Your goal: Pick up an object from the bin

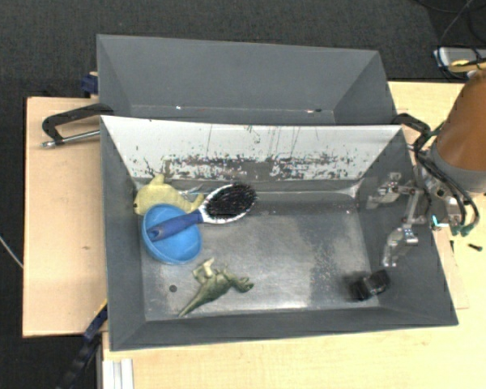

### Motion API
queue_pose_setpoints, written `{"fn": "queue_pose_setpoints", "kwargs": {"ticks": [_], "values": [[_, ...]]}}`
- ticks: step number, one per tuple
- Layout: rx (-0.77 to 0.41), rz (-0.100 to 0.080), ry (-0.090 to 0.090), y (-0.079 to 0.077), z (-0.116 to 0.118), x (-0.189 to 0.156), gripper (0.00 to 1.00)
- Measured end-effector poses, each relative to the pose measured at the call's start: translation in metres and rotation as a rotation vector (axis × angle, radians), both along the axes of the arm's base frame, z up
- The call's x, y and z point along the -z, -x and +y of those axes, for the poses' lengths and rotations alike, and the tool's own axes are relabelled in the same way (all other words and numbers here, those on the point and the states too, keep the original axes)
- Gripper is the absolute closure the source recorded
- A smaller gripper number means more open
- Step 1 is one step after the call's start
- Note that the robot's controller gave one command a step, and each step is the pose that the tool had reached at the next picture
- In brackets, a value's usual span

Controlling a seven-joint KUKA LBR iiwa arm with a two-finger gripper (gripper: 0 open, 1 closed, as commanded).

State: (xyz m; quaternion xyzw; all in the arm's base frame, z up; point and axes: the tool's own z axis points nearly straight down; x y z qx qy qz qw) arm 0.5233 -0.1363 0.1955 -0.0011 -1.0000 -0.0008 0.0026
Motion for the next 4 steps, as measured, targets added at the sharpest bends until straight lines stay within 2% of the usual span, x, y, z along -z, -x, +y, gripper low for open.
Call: {"fn": "queue_pose_setpoints", "kwargs": {"ticks": [1,2,3,4], "values": [[-0.124,-0.001,-0.001,0.033,0.011,0.048,0.00],[-0.171,0.000,-0.002,0.032,0.000,0.115,0.00],[-0.173,-0.008,0.001,0.030,0.000,0.110,1.00],[-0.177,-0.020,0.005,0.013,0.002,-0.037,1.00]]}}
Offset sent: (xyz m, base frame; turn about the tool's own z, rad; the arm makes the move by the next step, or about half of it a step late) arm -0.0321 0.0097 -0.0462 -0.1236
